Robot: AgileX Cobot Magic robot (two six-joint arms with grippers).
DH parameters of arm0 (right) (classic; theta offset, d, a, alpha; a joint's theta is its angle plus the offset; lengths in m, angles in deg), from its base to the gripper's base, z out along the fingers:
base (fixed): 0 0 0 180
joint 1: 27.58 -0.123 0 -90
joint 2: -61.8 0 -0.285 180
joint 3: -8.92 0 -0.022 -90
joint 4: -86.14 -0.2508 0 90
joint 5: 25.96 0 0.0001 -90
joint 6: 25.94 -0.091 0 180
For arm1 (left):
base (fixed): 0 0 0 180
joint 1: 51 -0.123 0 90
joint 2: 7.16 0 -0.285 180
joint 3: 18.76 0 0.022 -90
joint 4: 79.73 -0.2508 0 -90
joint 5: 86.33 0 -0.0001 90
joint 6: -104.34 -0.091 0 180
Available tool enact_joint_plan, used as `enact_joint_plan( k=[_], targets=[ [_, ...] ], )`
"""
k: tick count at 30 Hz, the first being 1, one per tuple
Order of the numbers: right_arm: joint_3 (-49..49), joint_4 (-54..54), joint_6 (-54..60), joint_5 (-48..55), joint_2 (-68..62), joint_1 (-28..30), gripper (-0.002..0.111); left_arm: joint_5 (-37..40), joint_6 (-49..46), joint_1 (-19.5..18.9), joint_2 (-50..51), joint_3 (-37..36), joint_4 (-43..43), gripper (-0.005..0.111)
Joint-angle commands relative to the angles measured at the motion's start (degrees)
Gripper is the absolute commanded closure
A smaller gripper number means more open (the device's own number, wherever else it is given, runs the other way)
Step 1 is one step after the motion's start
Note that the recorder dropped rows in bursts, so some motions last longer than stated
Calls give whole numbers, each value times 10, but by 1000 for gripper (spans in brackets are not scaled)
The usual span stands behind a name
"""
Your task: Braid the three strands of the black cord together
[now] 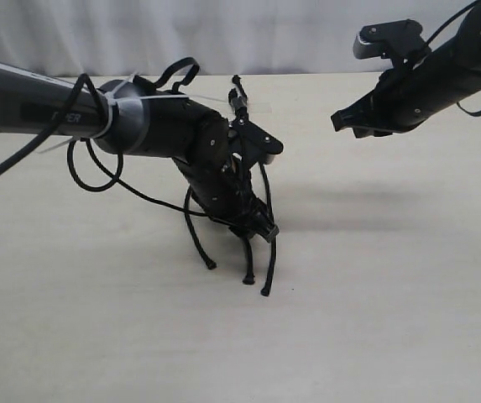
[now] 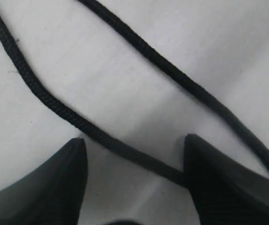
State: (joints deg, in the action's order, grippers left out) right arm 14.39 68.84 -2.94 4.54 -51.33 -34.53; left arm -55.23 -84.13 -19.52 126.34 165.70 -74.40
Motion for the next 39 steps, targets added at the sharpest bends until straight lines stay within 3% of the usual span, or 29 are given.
enact_joint_plan(
  k=[1, 5, 13, 20, 29, 31, 32, 33, 35, 38, 39],
  targets=[
    [-2, 0, -3, -6, 1, 2, 104, -4, 8, 2, 6, 5, 1, 50],
    [-2, 0, -3, -6, 1, 2, 104, 6, 8, 2, 7, 5, 31, 52],
    [-2, -1, -3, -6, 1, 2, 104, 39, 10, 2, 7, 5, 40, 83],
    [-2, -4, -3, -9, 1, 2, 104, 58, 8, 2, 7, 5, 38, 99],
    [-2, -4, -3, -9, 1, 2, 104, 62, 11, 2, 7, 5, 29, 97],
    [-2, -4, -3, -9, 1, 2, 104, 64, 13, 2, 5, 5, 29, 88],
    [-2, -4, -3, -9, 1, 2, 104, 64, 15, 2, 5, 5, 29, 81],
    [-2, -4, -3, -9, 1, 2, 104, 64, 15, 2, 4, 5, 29, 66],
    [-2, -4, -3, -9, 1, 2, 104, 64, 16, 2, 5, 5, 29, 55],
    [-2, -4, -3, -9, 1, 2, 104, 68, 28, 2, 6, 5, 29, 56],
    [-2, -4, -3, -9, 1, 2, 104, 69, 28, 2, 6, 4, 29, 61]
  ],
)
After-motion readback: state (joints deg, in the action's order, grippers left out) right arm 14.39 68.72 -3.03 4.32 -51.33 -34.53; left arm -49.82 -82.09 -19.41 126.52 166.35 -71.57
